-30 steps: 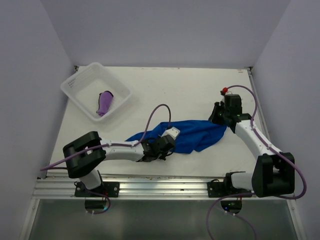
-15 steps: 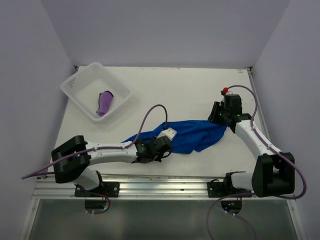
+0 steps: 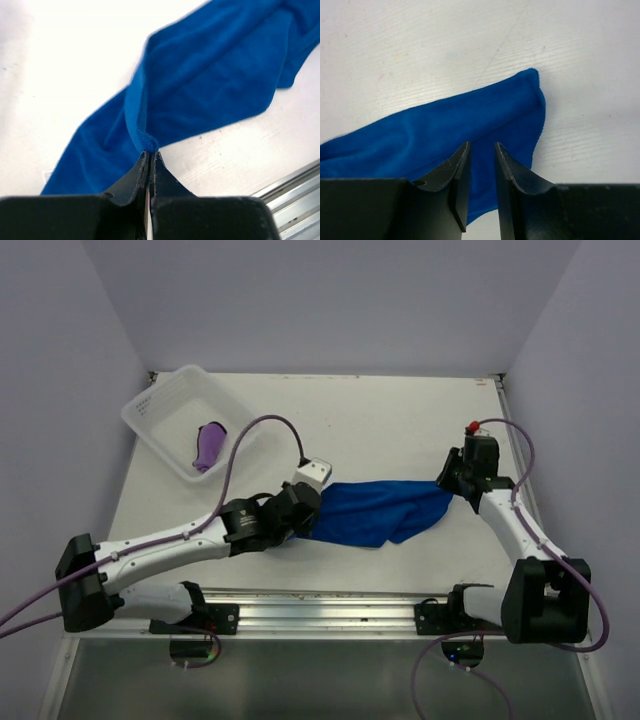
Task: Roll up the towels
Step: Flatten the towel
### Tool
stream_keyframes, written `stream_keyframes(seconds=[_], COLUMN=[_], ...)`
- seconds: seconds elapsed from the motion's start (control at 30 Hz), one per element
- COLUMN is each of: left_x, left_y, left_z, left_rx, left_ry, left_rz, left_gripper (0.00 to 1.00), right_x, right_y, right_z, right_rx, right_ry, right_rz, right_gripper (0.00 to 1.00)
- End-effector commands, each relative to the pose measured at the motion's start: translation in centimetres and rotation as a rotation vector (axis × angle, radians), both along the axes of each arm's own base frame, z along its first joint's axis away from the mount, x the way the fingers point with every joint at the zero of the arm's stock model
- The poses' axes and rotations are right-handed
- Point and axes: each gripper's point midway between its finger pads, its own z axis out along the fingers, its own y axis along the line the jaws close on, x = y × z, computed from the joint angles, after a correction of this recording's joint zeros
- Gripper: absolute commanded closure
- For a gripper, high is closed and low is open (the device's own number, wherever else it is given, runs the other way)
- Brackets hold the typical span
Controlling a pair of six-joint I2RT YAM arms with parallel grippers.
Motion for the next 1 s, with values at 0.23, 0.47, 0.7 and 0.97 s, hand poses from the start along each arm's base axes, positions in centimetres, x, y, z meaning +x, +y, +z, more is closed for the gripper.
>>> stream_keyframes(seconds=[0.23,0.47,0.7,0.97], left_x=[1.4,1.4,1.9,2.5], left_y=[3.8,3.7,4.2,4.4], left_z=[4.1,4.1,4.5,4.8], left_rx=[-0.142,-0.141,-0.114,-0.089], left_ry=[-0.068,-0.080,-0.100,-0.110], left_rz=[0.017,-0.005,-0.015,-0.013], left_gripper=[1.00,1.00,1.00,1.00], right_x=[1.0,2.9,4.2,5.1], right_y=[-5.5,-6.0,-6.7,-6.4], right_z=[-1.8,-2.8,-4.1,-5.6], right_rx=[0.039,0.054,0.062,0.089], right_ry=[-0.007,0.008,0.023,0.031], right_rz=[-0.221,-0.223,-0.220,-0.189], right_gripper=[0.60,0.59,0.58,0.59])
